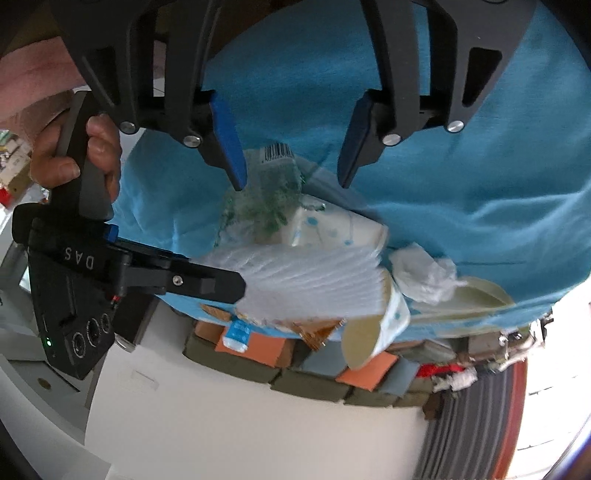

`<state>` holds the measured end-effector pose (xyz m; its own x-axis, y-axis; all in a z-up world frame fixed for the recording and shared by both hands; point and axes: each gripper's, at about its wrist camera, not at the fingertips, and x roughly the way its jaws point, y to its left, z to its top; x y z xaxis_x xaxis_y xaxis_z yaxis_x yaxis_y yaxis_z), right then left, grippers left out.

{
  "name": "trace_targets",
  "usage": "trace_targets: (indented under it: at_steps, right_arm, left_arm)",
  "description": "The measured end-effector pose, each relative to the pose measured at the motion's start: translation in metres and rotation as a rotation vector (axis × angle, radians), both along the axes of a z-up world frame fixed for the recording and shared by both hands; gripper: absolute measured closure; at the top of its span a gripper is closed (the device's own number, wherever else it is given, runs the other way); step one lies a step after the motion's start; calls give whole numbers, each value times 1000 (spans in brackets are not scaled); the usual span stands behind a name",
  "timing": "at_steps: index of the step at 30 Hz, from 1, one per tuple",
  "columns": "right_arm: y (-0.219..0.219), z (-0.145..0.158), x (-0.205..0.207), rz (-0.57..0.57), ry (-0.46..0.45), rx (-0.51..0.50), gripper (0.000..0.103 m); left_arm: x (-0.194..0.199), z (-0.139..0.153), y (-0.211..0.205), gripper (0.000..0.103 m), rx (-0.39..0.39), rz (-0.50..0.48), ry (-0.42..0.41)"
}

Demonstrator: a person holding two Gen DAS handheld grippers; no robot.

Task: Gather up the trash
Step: 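Close the left gripper on the clear plastic wrapper and white foam net, then carry the held wrapper and foam net with the left gripper to the teal bin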

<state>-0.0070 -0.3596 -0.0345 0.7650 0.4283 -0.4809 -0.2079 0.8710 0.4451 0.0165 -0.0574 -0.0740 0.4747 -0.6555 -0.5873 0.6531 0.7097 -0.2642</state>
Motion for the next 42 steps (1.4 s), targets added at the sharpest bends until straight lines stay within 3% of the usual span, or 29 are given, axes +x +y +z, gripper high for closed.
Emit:
trace_targets:
  at_steps: [2, 3, 4, 6, 7, 9, 30, 42]
  right_arm:
    - [-2, -4, 3, 19, 20, 41, 48]
    - [-2, -5, 3, 26, 23, 53, 59]
    - [-2, -6, 5, 36, 27, 65, 70]
    - [-2, -6, 4, 47, 21, 78, 79]
    - [-1, -4, 3, 52, 15, 76, 88]
    - [0, -1, 2, 58, 4, 69, 95]
    - [0, 19, 1, 88, -57, 113, 98]
    - [26, 38, 21, 165, -94, 151, 98]
  left_arm:
    - [2, -2, -3, 69, -8, -19, 17]
    - [3, -3, -3, 77, -16, -28, 25]
    - [3, -3, -4, 79, -19, -33, 28]
    - [4, -2, -4, 91, -22, -33, 20]
    - [3, -3, -3, 92, -24, -34, 22]
    - [4, -3, -2, 92, -28, -31, 22]
    - [-33, 18, 22, 93, -5, 27, -81]
    - [-49, 33, 70, 94, 0, 139, -125]
